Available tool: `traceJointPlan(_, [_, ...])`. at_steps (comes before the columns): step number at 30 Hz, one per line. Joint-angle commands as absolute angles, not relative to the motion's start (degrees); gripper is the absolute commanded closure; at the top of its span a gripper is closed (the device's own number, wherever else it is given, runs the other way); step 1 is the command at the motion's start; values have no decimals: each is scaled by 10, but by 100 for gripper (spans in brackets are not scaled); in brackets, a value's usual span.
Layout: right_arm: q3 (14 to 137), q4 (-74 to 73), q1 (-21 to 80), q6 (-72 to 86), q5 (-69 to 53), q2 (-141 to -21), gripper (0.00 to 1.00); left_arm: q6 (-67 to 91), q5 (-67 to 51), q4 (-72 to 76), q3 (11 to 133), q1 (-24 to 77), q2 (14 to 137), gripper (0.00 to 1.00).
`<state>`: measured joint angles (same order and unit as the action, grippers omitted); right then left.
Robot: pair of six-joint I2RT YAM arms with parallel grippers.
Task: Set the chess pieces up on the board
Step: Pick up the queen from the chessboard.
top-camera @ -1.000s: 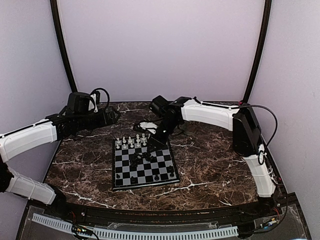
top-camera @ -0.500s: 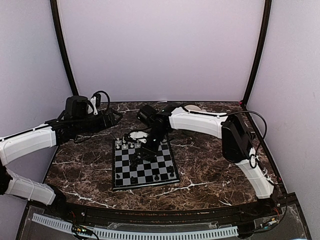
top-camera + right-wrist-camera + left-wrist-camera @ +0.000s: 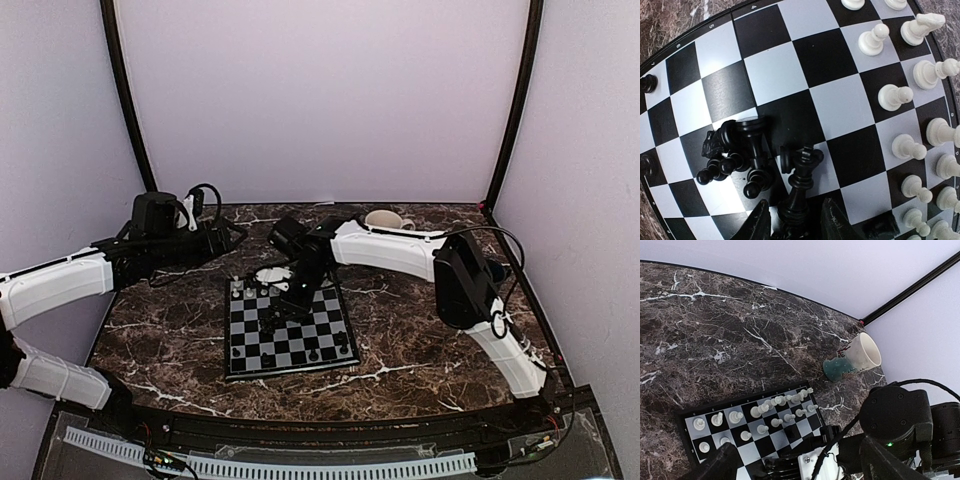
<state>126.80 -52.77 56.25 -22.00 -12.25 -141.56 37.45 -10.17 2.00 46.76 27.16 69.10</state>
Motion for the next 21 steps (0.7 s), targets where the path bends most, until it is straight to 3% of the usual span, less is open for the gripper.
traceJointPlan(1, [1287, -531, 575, -218, -110, -1436, 64, 383, -111, 30, 464, 268, 690, 13])
traceJointPlan(11, [1283, -532, 579, -213, -92, -1436, 76, 386, -108, 27, 454, 269, 684, 14])
traceJointPlan(21, [1212, -501, 578, -204, -111, -1343, 83, 386, -96, 38, 442, 268, 679, 20])
